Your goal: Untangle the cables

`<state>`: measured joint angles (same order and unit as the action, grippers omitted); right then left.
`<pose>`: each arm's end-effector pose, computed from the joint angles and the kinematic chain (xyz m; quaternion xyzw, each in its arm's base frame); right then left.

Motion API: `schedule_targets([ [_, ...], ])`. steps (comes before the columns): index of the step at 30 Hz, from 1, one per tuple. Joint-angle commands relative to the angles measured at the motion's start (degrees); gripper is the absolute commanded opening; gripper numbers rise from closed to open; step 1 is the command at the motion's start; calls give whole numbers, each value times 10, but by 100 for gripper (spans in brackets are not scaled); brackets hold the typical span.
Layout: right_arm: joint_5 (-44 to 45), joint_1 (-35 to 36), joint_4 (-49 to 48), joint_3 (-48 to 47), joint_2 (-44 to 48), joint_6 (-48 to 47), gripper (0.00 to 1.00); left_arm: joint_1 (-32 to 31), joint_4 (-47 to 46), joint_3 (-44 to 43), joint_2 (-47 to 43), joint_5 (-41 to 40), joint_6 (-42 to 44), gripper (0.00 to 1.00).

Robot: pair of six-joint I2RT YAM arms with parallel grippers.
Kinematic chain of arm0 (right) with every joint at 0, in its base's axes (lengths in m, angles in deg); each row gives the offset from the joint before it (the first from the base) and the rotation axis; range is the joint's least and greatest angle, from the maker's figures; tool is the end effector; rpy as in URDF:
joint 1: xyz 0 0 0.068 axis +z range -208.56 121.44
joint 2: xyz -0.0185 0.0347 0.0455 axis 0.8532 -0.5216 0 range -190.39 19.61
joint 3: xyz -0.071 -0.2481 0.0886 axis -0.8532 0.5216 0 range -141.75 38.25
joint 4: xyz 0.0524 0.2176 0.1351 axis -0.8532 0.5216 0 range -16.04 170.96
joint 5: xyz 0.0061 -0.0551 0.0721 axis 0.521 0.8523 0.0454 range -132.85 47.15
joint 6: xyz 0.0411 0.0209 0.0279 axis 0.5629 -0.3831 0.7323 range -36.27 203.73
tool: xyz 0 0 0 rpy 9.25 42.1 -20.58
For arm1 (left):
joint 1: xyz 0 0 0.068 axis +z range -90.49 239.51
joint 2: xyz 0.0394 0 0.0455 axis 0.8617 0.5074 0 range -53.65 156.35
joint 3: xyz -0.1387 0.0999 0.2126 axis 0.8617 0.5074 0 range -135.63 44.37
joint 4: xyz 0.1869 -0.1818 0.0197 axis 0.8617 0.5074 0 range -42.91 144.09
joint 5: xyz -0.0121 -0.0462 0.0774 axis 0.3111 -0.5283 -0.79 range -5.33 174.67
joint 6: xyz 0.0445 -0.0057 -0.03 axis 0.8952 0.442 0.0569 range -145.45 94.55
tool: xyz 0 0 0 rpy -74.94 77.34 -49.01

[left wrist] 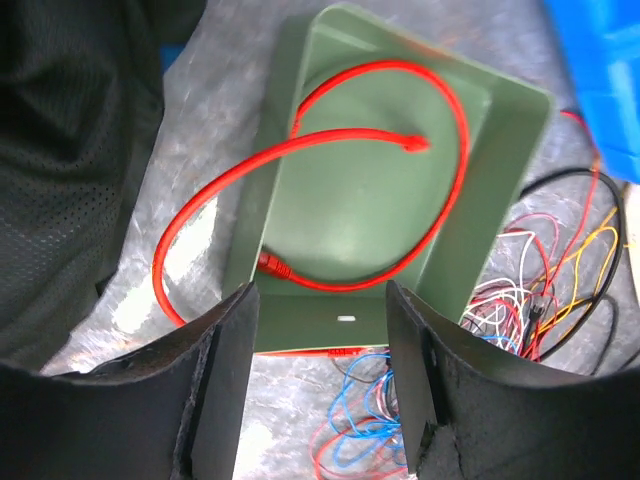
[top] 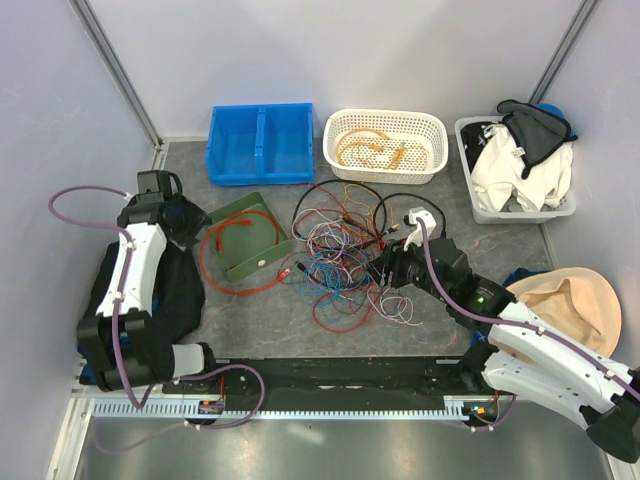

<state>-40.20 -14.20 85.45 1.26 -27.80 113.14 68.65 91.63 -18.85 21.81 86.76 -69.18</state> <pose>0.1404 0.1349 0.2817 -0.0949 0.8230 0.3206 0.4592 0.2627 0.0410 0.2840 -0.4218 0.8603 -0.1016 0.2677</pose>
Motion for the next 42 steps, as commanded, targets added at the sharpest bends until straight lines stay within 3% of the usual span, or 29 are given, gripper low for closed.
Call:
schedule_targets([
  [1, -6, 1, -29, 3, -2, 7, 57, -40, -7, -13, -70, -18, 79, 61],
  [4, -6, 1, -31, 7, -7, 4, 57, -149, -9, 19, -108, -69, 104, 61],
  [5, -6, 1, -31, 8, -8, 2, 57, -233, -8, 27, -128, -90, 102, 61],
  [8, -4, 0, -33, 10, -14, 2, 57, -383, -8, 65, -134, -160, 68, 61],
  [11, -9, 1, -35, 13, -12, 6, 57, -471, 12, 77, -91, -221, 52, 59],
  [15, -7, 0, -35, 24, 0, 12, 57, -501, 49, 63, -13, -263, 50, 51],
  [21, -7, 2, -37, 27, 2, 15, 57, -511, 36, 50, 59, -278, 99, 55],
  [25, -5, 1, -38, 32, 6, 15, 57, -515, -106, 98, 6, -283, 202, 57],
  [28, -5, 0, -39, 35, 7, 16, 57, -513, -159, 117, -19, -274, 255, 59],
  [36, -4, 1, -43, 44, 15, 15, 57, -511, -222, 143, 6, -131, 242, 57],
  [42, -5, 1, -40, 48, 21, 14, 57, -511, -228, 142, 40, -151, 218, 60],
])
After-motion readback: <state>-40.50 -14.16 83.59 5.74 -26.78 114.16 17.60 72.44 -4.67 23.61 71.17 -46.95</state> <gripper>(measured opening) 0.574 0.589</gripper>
